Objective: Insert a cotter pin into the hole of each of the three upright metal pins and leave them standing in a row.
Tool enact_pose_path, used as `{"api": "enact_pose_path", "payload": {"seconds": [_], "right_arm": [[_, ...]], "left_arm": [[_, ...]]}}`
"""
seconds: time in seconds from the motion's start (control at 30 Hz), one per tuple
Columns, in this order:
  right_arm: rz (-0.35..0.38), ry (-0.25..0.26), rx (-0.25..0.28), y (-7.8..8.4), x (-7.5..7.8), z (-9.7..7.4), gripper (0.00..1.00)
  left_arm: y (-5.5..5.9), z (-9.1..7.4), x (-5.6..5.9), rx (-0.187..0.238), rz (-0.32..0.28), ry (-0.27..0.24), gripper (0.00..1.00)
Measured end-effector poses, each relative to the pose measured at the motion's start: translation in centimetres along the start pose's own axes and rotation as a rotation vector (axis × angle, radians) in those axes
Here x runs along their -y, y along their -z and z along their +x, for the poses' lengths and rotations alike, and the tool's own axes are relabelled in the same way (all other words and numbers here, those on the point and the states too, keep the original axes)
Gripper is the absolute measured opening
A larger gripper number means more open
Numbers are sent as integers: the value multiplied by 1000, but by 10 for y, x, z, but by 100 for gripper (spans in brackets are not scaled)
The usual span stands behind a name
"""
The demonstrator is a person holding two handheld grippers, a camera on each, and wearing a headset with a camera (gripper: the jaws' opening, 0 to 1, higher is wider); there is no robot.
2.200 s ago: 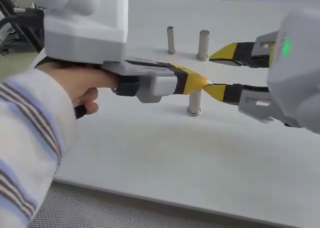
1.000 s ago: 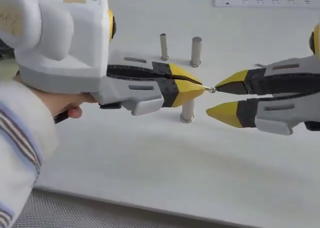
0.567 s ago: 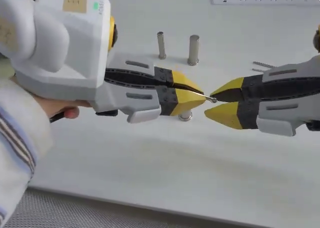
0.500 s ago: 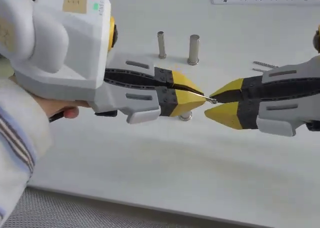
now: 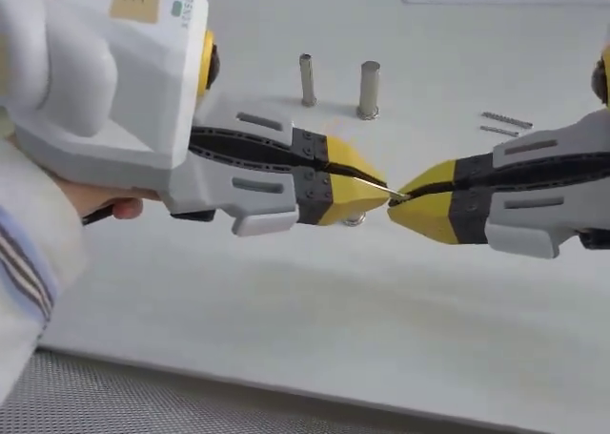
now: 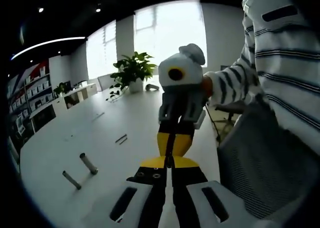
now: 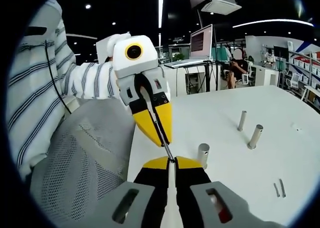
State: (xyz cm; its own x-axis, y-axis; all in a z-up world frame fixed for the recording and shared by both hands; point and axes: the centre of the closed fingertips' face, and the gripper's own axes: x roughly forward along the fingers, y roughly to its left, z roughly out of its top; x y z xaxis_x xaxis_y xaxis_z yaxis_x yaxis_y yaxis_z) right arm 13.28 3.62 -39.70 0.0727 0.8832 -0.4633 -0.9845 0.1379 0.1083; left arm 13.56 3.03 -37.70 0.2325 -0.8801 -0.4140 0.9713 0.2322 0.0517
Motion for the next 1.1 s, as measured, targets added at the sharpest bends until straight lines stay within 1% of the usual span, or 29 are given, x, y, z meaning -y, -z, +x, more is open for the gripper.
{"api": "enact_pose_path", "payload": {"seconds": [0.1,0.23,0.33,0.5,0.57,0.63,0.7,0.73,0.77,0.83,0.9,0.97,1.0,1.1], "right_arm": [[-18,-10,-15,2,-4,-1,0],[-30,-18,-23,3,-4,-2,0],[-39,-30,-26,3,-6,-3,0],[-68,-42,-44,3,-8,-5,0],[-78,-48,-50,3,-9,-5,0],[-94,-52,-58,3,-10,-6,0],[-97,-58,-66,4,-10,-7,0],[-95,-59,-67,4,-11,-8,0],[-91,-64,-73,4,-11,-9,0],[-85,-77,-79,5,-11,-11,0],[-95,-84,-81,6,-11,-13,0],[-115,-83,-82,9,-9,-14,0],[-119,-83,-89,10,-9,-14,0],[-128,-77,-95,12,-8,-13,0]], "left_arm": [[0,2,4,-14,3,14,0],[3,5,8,-39,12,28,0],[4,6,12,-65,19,38,0],[1,8,15,-65,18,48,0],[4,5,14,-66,18,56,0],[2,7,16,-68,16,60,0],[2,8,18,-69,12,64,0],[4,7,17,-69,6,65,0],[4,7,18,-69,-8,68,0],[1,9,23,-68,6,72,0],[0,10,23,-63,-4,73,0],[3,9,22,-69,-22,76,0],[6,9,20,-75,-34,78,0],[8,10,20,-81,-49,79,0]]}}
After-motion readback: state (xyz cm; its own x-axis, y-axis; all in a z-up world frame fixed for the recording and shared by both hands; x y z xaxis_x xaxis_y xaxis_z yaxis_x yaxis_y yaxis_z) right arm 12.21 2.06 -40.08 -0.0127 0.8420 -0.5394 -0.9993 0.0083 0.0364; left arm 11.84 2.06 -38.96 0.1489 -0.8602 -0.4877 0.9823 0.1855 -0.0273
